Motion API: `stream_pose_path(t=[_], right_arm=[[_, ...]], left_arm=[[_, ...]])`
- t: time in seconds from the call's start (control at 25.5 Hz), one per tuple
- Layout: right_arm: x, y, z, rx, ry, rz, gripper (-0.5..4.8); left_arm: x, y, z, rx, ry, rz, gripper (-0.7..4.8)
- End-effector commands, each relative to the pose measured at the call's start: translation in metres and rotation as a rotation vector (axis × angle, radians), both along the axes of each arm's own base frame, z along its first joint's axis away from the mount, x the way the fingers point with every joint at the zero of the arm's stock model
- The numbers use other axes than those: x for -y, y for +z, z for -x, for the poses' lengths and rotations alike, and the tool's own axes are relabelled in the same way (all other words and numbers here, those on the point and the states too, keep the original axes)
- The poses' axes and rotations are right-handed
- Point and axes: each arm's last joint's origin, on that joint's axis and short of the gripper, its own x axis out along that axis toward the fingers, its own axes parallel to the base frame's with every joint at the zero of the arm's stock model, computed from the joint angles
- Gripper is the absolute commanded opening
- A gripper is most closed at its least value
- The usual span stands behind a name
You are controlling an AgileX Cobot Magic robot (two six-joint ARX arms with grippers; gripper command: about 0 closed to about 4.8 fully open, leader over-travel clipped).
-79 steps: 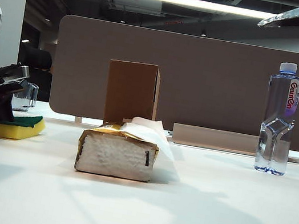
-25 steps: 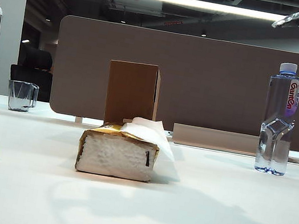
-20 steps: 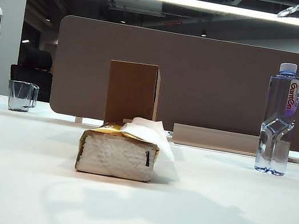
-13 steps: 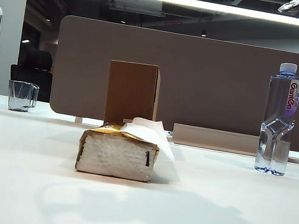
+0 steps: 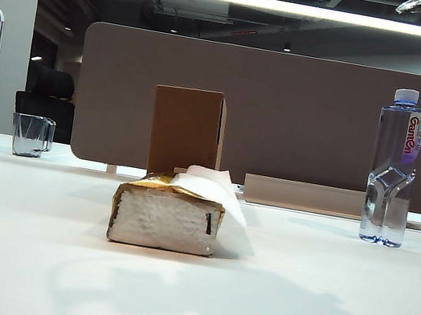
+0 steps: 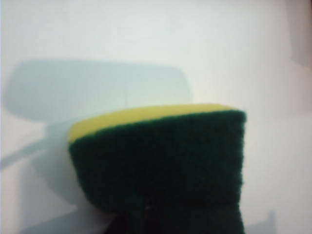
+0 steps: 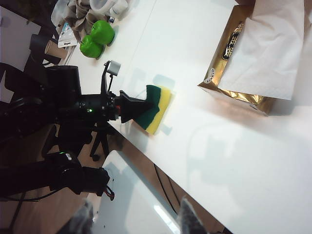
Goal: Move the sponge from left to right to wipe the table, avoiding obstacles on the table, and finally reaching the bottle of mineral water.
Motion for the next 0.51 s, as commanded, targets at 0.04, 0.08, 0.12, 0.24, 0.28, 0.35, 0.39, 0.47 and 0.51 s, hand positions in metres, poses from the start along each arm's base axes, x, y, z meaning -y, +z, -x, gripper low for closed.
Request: stream_pose_path(t=[0.04,0.08,0.12,0.24,0.28,0.35,0.39,0.47,0.51], right_arm=[[0.0,0.002,0.0,0.017,0.007,-0.007,2.3],[0.0,0.002,0.0,0.017,0.007,-0.007,2.3],[0.0,0.002,0.0,0.017,0.007,-0.007,2.3],[0.0,0.002,0.001,0.014,0.008,-0.007,2.3],[0.0,0.002,0.001,0.013,0.01,-0.008,2.3],[0.0,0.002,0.001,0.014,0.01,-0.008,2.3],[0.0,0.002,0.001,0.014,0.01,-0.008,2.3],[0.0,0.002,0.001,0.013,0.01,-0.008,2.3],[0.0,0.002,0.001,0.014,0.01,-0.008,2.3]], left_arm=[[0.015,-0.009,0.008,-0.073,-0.057,-0.034,-0.06],[0.022,-0.009,0.008,-0.056,-0.075,-0.044,-0.06],[0.027,-0.008,0.007,-0.049,-0.083,-0.037,-0.06],[0.039,-0.006,0.008,-0.038,-0.101,-0.004,-0.06],[0.043,-0.006,0.008,-0.035,-0.113,0.004,-0.06],[0.049,-0.005,0.009,-0.034,-0.129,0.016,-0.06],[0.052,-0.005,0.01,-0.033,-0.139,0.021,-0.06],[0.056,-0.004,0.011,-0.034,-0.149,0.029,-0.06],[0.059,-0.004,0.012,-0.034,-0.148,0.03,-0.06]])
